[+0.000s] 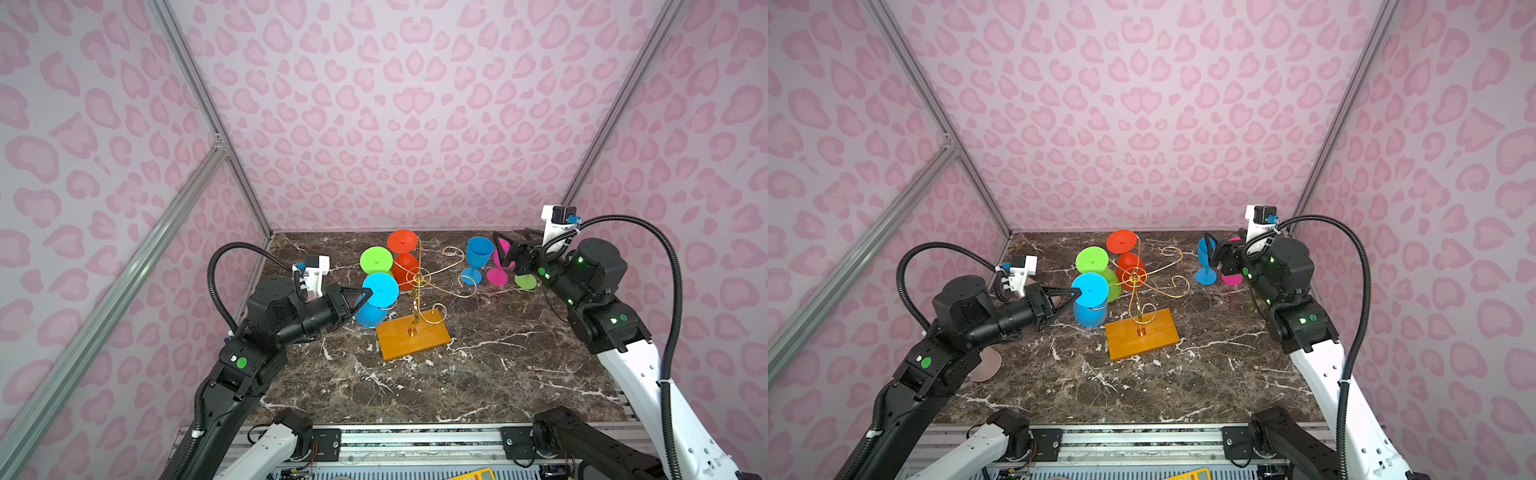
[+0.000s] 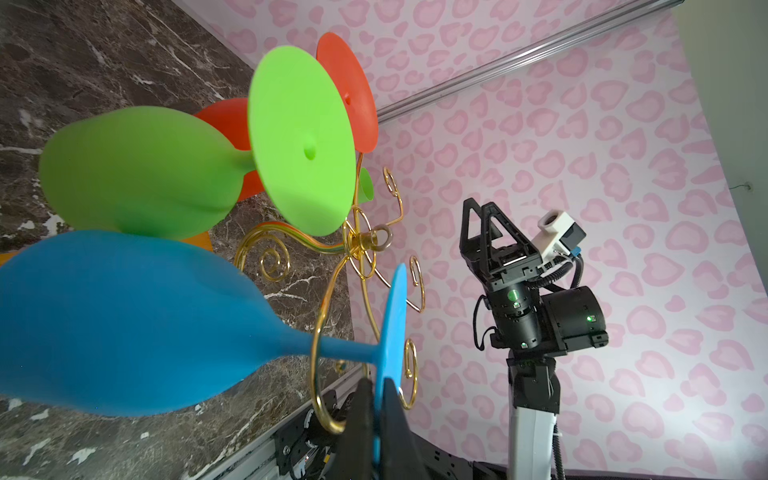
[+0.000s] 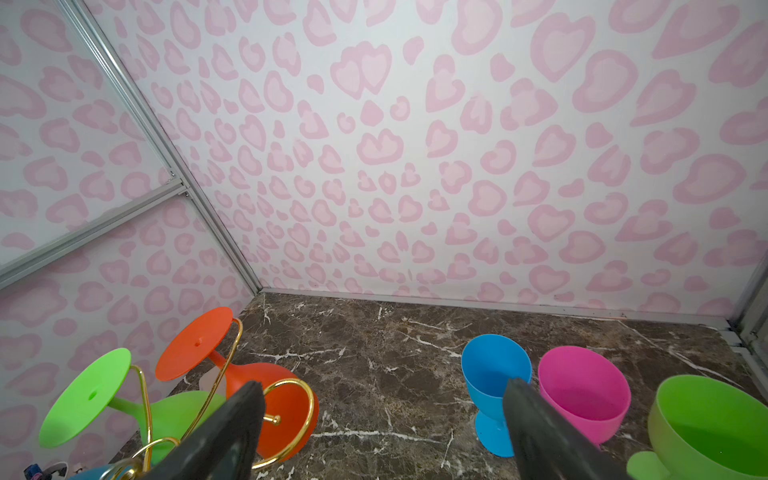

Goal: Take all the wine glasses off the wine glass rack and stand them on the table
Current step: 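Close the left gripper on the cyan glass stem, then slide the cyan glass off the rack arm with the left gripper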

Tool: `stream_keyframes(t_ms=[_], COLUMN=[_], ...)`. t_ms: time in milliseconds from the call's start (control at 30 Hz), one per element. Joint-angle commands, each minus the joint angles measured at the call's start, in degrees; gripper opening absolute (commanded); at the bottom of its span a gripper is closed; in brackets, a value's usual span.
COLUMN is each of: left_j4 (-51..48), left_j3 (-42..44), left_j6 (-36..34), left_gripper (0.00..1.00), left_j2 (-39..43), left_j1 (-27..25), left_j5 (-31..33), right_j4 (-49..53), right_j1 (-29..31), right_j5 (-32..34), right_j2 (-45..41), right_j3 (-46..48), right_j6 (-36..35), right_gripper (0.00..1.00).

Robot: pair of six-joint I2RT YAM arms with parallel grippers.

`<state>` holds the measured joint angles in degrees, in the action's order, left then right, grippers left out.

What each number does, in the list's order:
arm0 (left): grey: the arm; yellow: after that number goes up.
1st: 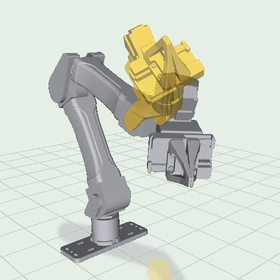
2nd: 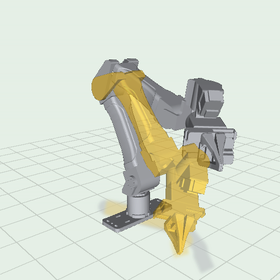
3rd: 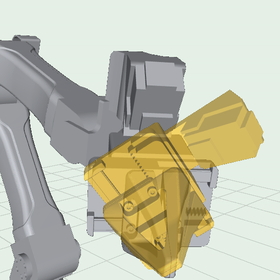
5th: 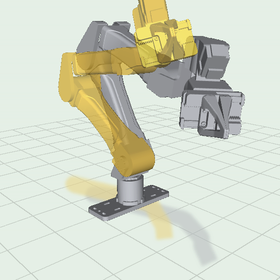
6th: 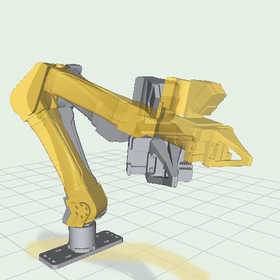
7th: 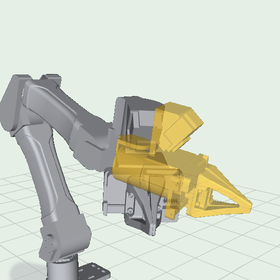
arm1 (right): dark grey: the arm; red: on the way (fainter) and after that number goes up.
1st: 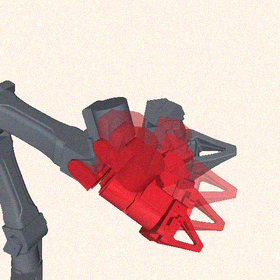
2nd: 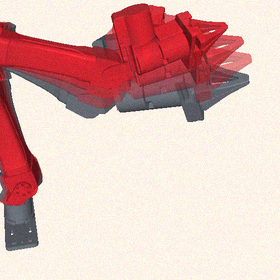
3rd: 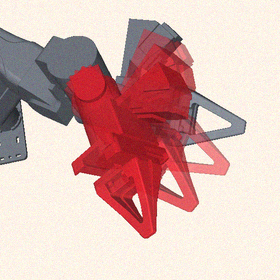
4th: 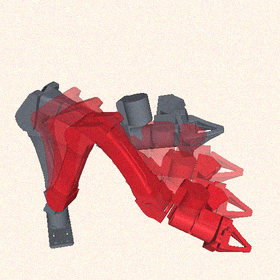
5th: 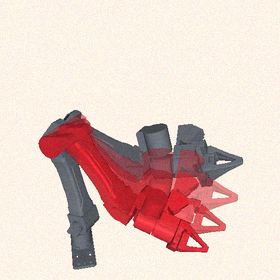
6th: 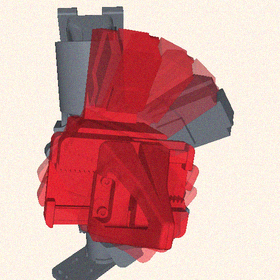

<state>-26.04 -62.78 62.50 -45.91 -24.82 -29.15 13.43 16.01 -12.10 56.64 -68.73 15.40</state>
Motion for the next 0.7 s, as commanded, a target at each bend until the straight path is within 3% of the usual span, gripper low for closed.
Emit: stream_keyframes(t_ms=[0,667], left_j4=[4.0,8.1], left_j3=[-0.8,0.6], left_j6=[-0.3,0.7], left_gripper=[0.03,0.03], left_j2=[-0.7,-3.7], left_j1=[0.1,-1.3], left_j5=[-0.4,-5.7], right_j4=[-0.2,0.8], right_j1=[-0.1,0.0], right_j5=[0.3,1.5], right_j2=[-0.2,-1.2], right_j3=[0.4,0.7], right_j6=[-0.5,-1.1], right_gripper=[0.91,0.92])
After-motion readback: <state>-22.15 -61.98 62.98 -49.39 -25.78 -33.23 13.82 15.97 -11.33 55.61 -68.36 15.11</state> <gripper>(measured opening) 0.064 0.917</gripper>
